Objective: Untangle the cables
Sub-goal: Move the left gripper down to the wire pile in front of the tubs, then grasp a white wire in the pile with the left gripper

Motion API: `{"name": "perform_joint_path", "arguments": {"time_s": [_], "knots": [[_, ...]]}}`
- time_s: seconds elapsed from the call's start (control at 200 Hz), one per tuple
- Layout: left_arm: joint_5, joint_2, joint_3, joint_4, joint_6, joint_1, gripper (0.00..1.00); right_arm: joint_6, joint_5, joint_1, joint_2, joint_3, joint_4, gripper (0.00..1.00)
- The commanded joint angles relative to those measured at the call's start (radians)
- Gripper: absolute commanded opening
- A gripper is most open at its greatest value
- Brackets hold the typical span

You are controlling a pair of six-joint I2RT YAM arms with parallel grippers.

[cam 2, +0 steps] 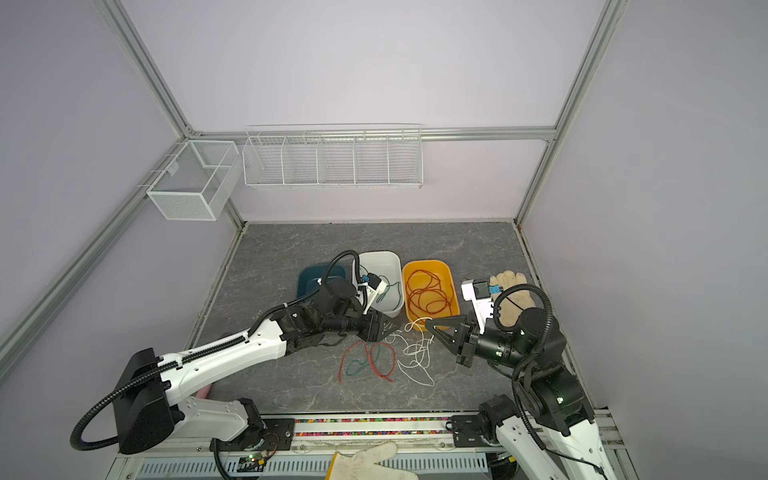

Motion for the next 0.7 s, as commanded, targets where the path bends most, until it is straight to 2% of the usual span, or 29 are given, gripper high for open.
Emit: {"name": "perform_joint_path", "arguments": {"time_s": [0.0, 0.215, 0.54, 0.695], "knots": [[0.009, -0.057, 0.032, -0.192, 0.189, -0.016, 0.57, -0.019, -0.048, 0.001, -0.009, 0.018, 0.010, 0.06], [-0.011, -0.136, 0.035, -0.283, 0.354, -0.021, 0.63, -0.017, -0.093, 0.000, -0.010, 0.012, 0.025, 0.06], [0.103, -0.034, 0.098, -0.332, 0.455, -0.028, 0.63, -0.011, -0.137, 0.006, -0.007, 0.018, 0.030, 0.06], [0.109, -0.015, 0.118, -0.366, 0.511, -0.030, 0.63, -0.007, -0.152, 0.011, -0.010, 0.018, 0.040, 0.06]]}}
